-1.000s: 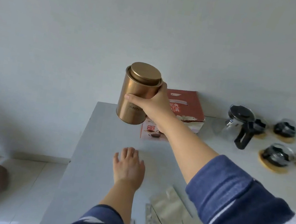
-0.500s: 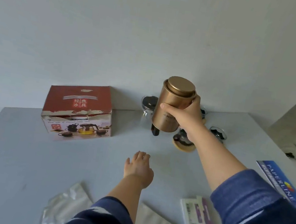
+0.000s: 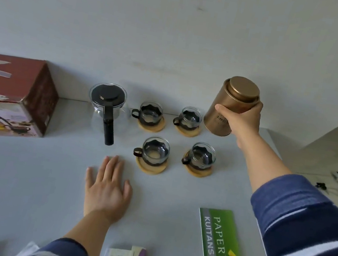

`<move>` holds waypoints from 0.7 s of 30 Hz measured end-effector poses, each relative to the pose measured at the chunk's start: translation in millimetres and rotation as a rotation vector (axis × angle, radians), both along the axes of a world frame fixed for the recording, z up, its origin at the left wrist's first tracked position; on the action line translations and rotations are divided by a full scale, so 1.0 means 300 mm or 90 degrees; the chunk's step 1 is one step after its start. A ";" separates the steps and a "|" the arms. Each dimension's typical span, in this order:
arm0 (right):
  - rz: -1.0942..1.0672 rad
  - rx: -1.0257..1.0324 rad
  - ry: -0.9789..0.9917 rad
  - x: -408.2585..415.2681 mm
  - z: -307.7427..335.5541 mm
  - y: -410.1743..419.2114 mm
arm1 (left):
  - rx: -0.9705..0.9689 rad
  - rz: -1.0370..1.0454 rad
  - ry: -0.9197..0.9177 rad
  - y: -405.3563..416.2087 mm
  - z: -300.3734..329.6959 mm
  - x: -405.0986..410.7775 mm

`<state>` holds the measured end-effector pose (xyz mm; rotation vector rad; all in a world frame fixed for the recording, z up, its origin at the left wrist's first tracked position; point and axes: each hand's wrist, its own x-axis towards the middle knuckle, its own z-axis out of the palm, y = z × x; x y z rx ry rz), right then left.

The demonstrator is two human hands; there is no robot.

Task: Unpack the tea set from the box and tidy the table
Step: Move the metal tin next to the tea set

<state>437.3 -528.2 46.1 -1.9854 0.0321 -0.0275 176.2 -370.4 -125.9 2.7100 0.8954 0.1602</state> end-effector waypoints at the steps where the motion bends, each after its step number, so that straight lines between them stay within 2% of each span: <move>1: -0.002 0.001 0.005 0.031 -0.025 -0.013 | 0.005 0.006 -0.004 -0.001 -0.004 0.005; 12: 0.023 -0.016 0.106 0.215 -0.246 -0.050 | 0.011 0.024 0.021 -0.017 0.007 0.026; 21: 0.005 -0.008 0.119 0.252 -0.291 -0.019 | 0.023 0.024 0.021 -0.006 -0.001 0.017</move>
